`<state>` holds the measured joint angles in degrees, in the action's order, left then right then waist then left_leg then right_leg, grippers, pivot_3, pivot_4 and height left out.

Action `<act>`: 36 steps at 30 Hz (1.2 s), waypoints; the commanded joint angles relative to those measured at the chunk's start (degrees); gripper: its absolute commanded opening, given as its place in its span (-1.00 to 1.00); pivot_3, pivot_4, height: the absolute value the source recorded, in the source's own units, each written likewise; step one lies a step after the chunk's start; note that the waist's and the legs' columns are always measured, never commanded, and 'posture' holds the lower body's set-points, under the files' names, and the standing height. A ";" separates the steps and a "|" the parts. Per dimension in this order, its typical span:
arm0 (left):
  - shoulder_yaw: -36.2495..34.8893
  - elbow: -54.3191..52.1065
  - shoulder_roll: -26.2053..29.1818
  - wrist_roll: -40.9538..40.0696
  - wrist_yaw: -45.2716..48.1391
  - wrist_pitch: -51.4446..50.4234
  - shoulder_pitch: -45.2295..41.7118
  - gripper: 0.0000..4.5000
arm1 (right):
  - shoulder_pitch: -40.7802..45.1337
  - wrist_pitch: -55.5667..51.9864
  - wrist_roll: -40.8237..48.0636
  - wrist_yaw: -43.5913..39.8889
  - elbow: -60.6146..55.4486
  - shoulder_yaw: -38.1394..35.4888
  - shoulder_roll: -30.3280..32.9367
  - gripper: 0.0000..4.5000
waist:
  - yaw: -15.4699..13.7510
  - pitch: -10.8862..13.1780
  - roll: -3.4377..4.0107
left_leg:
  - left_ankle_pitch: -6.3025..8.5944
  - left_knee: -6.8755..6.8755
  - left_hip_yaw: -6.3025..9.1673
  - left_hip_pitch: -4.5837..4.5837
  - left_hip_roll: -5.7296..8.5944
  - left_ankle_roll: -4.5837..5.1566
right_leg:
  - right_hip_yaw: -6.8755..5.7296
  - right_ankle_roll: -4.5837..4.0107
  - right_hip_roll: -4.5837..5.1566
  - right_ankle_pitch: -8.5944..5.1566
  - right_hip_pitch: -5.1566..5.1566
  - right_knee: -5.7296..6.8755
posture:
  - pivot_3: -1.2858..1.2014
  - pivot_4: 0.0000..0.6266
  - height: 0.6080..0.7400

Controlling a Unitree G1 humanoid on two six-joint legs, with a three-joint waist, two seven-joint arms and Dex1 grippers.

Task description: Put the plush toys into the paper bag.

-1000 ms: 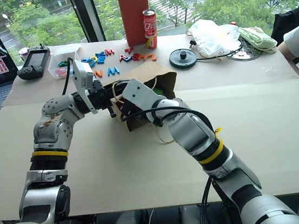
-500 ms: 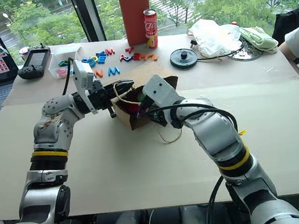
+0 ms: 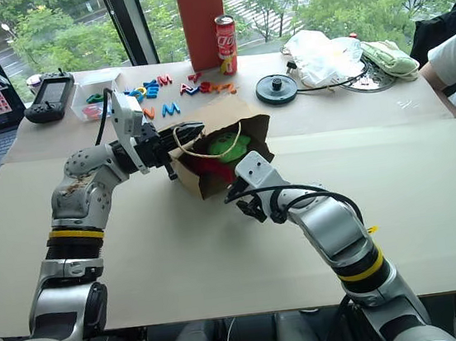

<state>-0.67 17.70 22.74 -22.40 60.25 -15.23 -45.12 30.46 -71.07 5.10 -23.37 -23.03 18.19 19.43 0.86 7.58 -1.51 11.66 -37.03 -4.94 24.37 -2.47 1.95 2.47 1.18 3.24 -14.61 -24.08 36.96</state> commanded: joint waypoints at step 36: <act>-9.04 -10.52 -9.71 -12.36 -17.18 -13.65 5.17 -1.00 | 5.86 17.00 -1.55 2.01 -8.93 -2.99 1.83 -0.98 | 0.00 0.00 -0.01 | 0.00 0.05 0.04 -0.01 -0.03 0.00 | 0.00 0.01 0.09 0.00 0.06 0.12 | 0.03 -0.52 0.98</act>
<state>-10.37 9.89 12.89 -34.37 43.32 -28.73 -40.36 36.70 -53.68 4.55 -21.47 -31.35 14.64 20.62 0.86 7.58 -1.51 11.66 -36.99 -4.91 24.37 -2.49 1.95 2.46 1.19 3.31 -14.60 -24.03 37.07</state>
